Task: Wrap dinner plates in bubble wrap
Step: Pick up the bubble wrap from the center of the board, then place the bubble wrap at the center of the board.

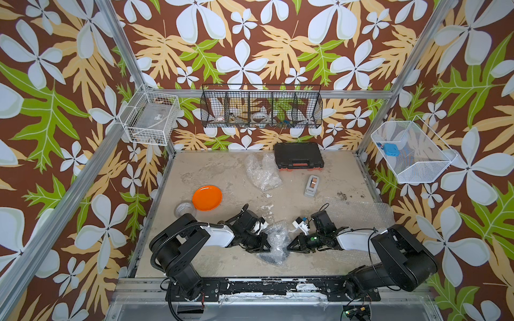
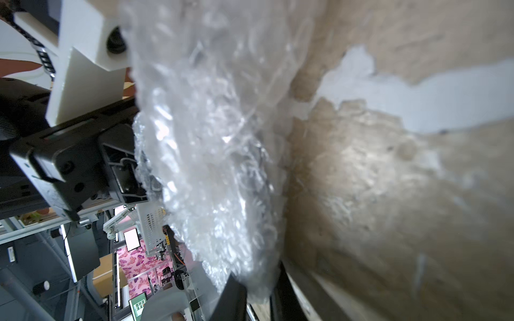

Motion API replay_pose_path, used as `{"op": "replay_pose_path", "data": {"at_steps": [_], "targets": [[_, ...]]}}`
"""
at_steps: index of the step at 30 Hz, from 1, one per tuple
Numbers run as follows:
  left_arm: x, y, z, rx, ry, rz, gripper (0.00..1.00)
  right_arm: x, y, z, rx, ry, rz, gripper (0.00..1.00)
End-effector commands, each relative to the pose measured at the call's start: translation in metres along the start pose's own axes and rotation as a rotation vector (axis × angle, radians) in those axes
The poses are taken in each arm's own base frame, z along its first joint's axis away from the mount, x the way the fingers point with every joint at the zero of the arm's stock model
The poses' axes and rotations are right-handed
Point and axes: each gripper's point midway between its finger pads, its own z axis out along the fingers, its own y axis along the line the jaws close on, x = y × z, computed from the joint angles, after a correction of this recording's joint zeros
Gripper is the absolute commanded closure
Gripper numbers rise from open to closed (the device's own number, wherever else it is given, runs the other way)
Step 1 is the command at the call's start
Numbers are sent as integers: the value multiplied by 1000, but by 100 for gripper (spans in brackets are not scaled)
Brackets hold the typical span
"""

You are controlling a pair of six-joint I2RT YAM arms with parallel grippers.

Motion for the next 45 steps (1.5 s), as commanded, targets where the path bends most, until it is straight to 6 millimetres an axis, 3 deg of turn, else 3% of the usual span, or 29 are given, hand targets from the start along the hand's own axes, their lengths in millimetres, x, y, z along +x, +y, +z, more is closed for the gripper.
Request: {"op": "replay_pose_path", "data": {"at_steps": [1, 5, 9, 16, 18, 20, 24, 26, 30, 34, 38, 41, 45], "targets": [[11, 67, -19, -355, -42, -119, 94, -12, 10, -3, -4, -38, -69, 94], [-19, 39, -51, -376, -152, -71, 75, -19, 20, -10, -1, -64, -84, 100], [-46, 8, -100, -369, -278, -45, 60, -33, 39, -19, -14, -97, -111, 100], [-83, -25, -188, -395, -440, 12, 52, -67, 69, -36, -40, -168, -142, 100], [-89, -30, -206, -391, -470, 20, 50, -80, 79, -41, -47, -192, -154, 100], [-92, -38, -213, -358, -477, 40, 50, -89, 84, -43, -43, -203, -159, 100], [-93, -67, -191, -148, -415, 83, 52, -97, 88, -41, -63, -207, -157, 100], [-92, -72, -180, -74, -388, 78, 52, -98, 88, -39, -64, -204, -153, 100], [-85, -66, -154, -9, -337, 70, 64, -87, 70, -27, -50, -153, -120, 100], [-66, -55, -112, 23, -228, 67, 75, -76, 57, -15, -42, -121, -100, 100], [-44, -31, -70, -4, -123, 38, 81, -69, 46, -5, -21, -108, -74, 100], [-27, 4, -46, -91, -49, -2, 84, -64, 34, 0, 22, -102, -55, 100], [-12, 41, -30, -185, 7, -46, 86, -57, 21, 3, 74, -87, -34, 91]]}}
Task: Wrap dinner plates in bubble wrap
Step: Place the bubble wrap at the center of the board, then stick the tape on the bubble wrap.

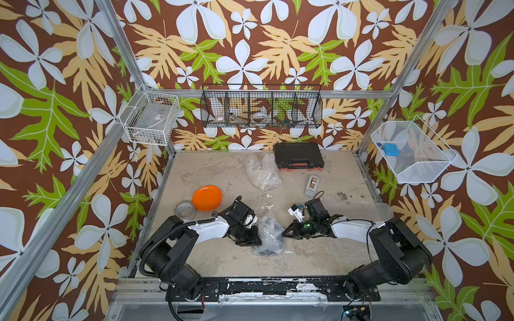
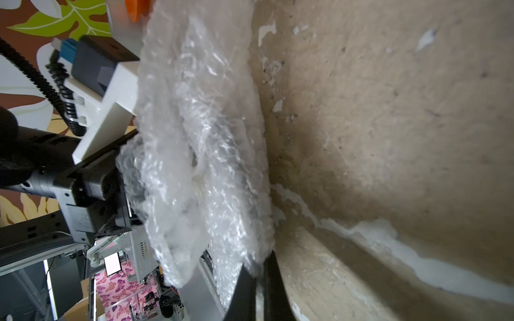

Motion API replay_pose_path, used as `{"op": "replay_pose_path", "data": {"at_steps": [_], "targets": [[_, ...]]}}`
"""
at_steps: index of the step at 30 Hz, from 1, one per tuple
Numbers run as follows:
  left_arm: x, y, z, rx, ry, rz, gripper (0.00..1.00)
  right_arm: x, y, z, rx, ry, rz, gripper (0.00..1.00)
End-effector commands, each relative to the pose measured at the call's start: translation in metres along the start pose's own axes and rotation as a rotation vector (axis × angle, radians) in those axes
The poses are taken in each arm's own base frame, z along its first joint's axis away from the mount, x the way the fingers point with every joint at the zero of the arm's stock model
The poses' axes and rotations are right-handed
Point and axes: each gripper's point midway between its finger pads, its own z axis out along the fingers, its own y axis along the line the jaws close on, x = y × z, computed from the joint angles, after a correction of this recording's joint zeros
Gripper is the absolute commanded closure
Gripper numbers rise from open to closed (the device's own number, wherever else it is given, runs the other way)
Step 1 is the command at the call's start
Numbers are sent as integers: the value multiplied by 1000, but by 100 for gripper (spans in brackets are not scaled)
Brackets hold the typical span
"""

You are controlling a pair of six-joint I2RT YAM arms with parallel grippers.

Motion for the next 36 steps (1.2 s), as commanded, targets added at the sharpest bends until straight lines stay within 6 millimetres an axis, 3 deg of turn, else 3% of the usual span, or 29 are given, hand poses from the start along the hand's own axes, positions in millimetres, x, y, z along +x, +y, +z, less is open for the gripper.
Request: {"op": "replay_pose_path", "data": {"at_steps": [1, 4, 7, 10, 13, 15, 18, 22, 25, 27, 29, 32, 34, 36], "targets": [[5, 31, 11, -112, 8, -11, 86, -1, -6, 0, 53, -10, -13, 84], [10, 47, 15, -170, 27, -24, 87, -8, -23, -20, 251, -42, -34, 65], [12, 53, 17, -189, 37, -32, 87, -22, -8, -44, 334, -102, -82, 61], [13, 56, 17, -200, 41, -38, 87, -24, 30, -47, 263, -112, -141, 64], [13, 57, 18, -203, 41, -41, 87, -8, 94, -26, -26, -34, -205, 76], [14, 57, 17, -206, 42, -43, 87, 2, 113, -11, -89, 24, -240, 80], [13, 57, 16, -210, 37, -44, 87, 2, 82, 9, 6, 47, -193, 85], [10, 51, 10, -212, 21, -36, 87, 15, -21, 27, 324, 100, -100, 92], [4, 33, -1, -177, -8, -23, 86, 31, -62, 34, 428, 149, -71, 96], [-3, 14, -13, -143, -37, -10, 84, 37, -72, 35, 451, 163, -62, 98], [-18, -18, -34, -86, -101, 11, 84, 38, -77, 32, 473, 156, -59, 100], [-37, -62, -57, 6, -184, 28, 84, 36, -68, 32, 444, 143, -67, 100], [-43, -79, -52, 39, -182, 42, 86, 35, -60, 34, 419, 141, -75, 100], [-41, -80, -31, 32, -142, 43, 87, 34, -55, 34, 402, 139, -77, 100]]}}
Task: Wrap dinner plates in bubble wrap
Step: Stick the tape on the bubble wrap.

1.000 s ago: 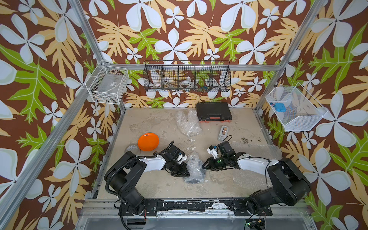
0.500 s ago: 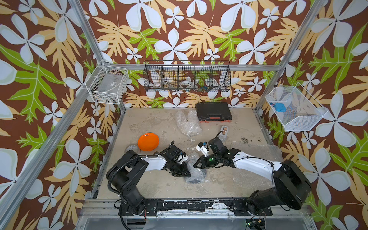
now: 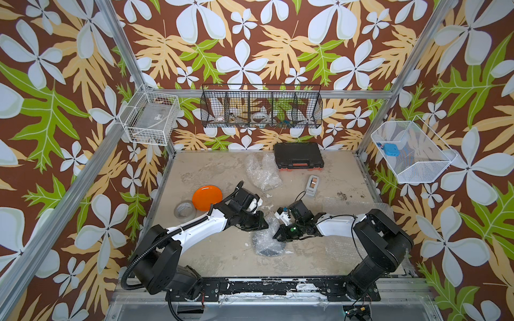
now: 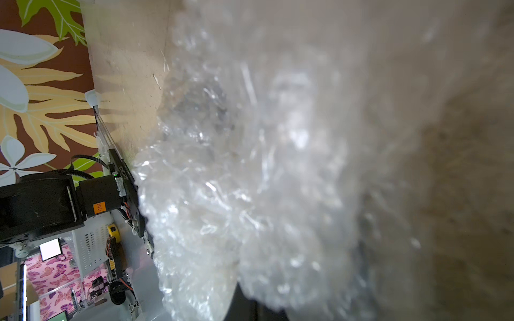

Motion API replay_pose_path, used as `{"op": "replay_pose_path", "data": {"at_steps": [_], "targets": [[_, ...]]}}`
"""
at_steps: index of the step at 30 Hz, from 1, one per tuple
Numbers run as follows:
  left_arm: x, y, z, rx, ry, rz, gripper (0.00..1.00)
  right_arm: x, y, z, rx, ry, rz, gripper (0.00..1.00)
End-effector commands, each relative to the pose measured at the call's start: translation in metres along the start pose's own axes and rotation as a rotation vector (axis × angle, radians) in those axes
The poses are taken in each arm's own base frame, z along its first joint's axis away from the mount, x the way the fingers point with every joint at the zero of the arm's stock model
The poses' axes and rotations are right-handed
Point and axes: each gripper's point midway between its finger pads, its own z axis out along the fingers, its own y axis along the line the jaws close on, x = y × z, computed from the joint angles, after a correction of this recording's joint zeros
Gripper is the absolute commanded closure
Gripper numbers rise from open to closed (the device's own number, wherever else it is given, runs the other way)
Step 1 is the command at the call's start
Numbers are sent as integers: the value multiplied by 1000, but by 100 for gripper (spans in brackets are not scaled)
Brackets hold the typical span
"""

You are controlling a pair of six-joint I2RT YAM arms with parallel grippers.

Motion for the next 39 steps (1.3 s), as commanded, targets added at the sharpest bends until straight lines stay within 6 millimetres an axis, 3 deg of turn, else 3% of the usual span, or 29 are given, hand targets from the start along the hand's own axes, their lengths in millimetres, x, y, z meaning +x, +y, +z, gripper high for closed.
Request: {"op": "replay_pose_path", "data": {"at_steps": [1, 4, 8, 12, 17, 21, 23, 25, 27, 29, 32, 34, 36, 39], "targets": [[12, 11, 26, -42, 60, -61, 88, 27, -49, -4, 243, 54, 89, 100], [27, 44, 52, -98, 101, -109, 90, 22, -39, -13, 231, 31, 82, 100], [47, 98, 70, -261, 155, -124, 93, 7, -28, -38, 288, -22, 50, 100], [66, 120, 75, -294, 189, -149, 93, -10, -10, -66, 318, -93, 18, 100], [73, 127, 74, -304, 198, -157, 93, -23, 29, -58, 119, -101, -13, 100], [74, 128, 74, -305, 199, -157, 94, -3, -18, -32, 238, -6, 30, 100], [75, 128, 73, -305, 199, -159, 94, 22, -57, -20, 368, 75, 56, 100], [76, 129, 72, -309, 198, -159, 94, 45, -96, -20, 566, 159, 36, 100], [77, 130, 71, -313, 198, -161, 94, 56, -116, -24, 676, 204, 24, 100], [79, 133, 71, -322, 202, -163, 94, 54, -120, -29, 735, 201, 5, 100], [83, 137, 70, -329, 205, -169, 94, 31, -88, -34, 645, 116, -13, 100], [84, 137, 69, -328, 207, -169, 94, 3, -49, -46, 544, 8, -38, 100], [83, 136, 69, -325, 206, -166, 94, -16, -23, -59, 492, -57, -60, 100], [82, 135, 69, -326, 203, -164, 94, -24, -1, -57, 399, -77, -82, 100]]}}
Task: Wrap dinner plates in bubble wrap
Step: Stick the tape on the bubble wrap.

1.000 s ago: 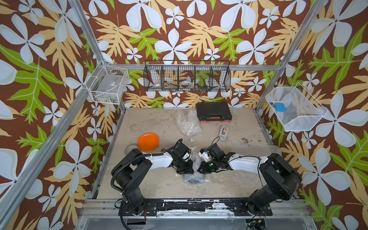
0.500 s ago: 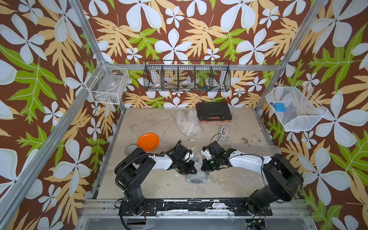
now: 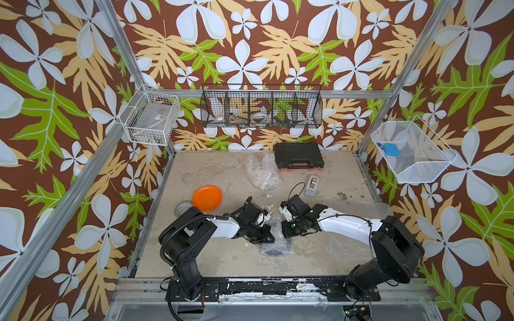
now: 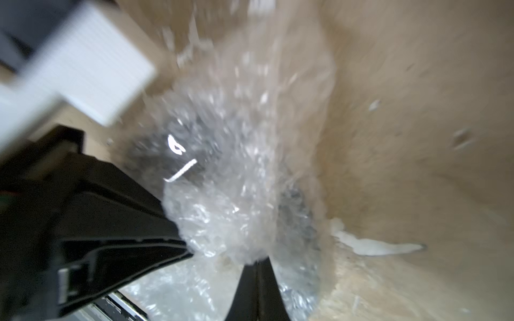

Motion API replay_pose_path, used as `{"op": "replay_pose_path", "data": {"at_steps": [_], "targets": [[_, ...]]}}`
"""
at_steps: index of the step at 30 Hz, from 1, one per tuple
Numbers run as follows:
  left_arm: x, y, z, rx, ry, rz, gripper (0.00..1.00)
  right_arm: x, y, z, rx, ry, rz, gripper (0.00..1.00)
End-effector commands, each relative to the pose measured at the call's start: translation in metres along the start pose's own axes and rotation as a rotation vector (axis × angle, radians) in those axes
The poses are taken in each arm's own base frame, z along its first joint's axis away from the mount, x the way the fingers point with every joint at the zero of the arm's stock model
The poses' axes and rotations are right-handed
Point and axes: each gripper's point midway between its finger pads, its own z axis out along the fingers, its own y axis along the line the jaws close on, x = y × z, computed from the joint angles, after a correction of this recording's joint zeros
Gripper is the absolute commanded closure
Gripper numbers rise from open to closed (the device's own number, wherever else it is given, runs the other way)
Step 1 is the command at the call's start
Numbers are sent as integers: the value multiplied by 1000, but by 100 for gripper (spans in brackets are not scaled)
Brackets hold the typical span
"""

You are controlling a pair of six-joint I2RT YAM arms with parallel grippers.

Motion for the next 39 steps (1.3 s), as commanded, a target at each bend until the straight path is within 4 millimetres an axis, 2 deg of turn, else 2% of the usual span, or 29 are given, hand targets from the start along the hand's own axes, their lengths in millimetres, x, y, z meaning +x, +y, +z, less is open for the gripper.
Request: {"op": "replay_pose_path", "data": {"at_steps": [1, 5, 7, 9, 11, 16, 20, 22, 25, 27, 29, 32, 33, 34, 36, 39], "targets": [[35, 82, -8, -363, 56, -153, 94, 9, -5, 1, 23, 36, 13, 100], [36, 82, -8, -363, 59, -155, 94, 37, -24, 28, 60, 121, 26, 100], [36, 82, -9, -365, 59, -151, 94, 57, -42, 38, 127, 184, 38, 100], [38, 84, -9, -373, 59, -153, 94, 66, -68, 36, 268, 221, 29, 100], [39, 86, -10, -382, 59, -155, 94, 63, -77, 28, 337, 212, 16, 100], [38, 86, -11, -389, 57, -151, 94, 31, -58, 2, 293, 111, 10, 100], [35, 83, -13, -389, 51, -145, 94, 11, -39, -21, 101, 22, 64, 100], [35, 82, -13, -384, 51, -143, 94, 12, -18, -21, -47, 14, 63, 100], [34, 80, -12, -380, 53, -142, 94, 29, 5, -12, -217, 71, 76, 100], [32, 79, -12, -378, 52, -140, 94, 41, 5, -5, -248, 90, 90, 100], [32, 79, -12, -377, 51, -138, 94, 53, -4, 5, -218, 126, 99, 100], [34, 81, -12, -384, 57, -139, 94, 77, -55, 19, 60, 208, 105, 100], [34, 81, -12, -386, 56, -138, 94, 81, -68, 18, 143, 226, 87, 100], [35, 82, -13, -389, 57, -141, 93, 83, -72, 16, 173, 237, 78, 100], [35, 83, -13, -388, 57, -143, 94, 70, -66, 6, 165, 200, 70, 100], [36, 83, -12, -389, 59, -144, 94, 43, -41, -15, 85, 120, 60, 100]]}}
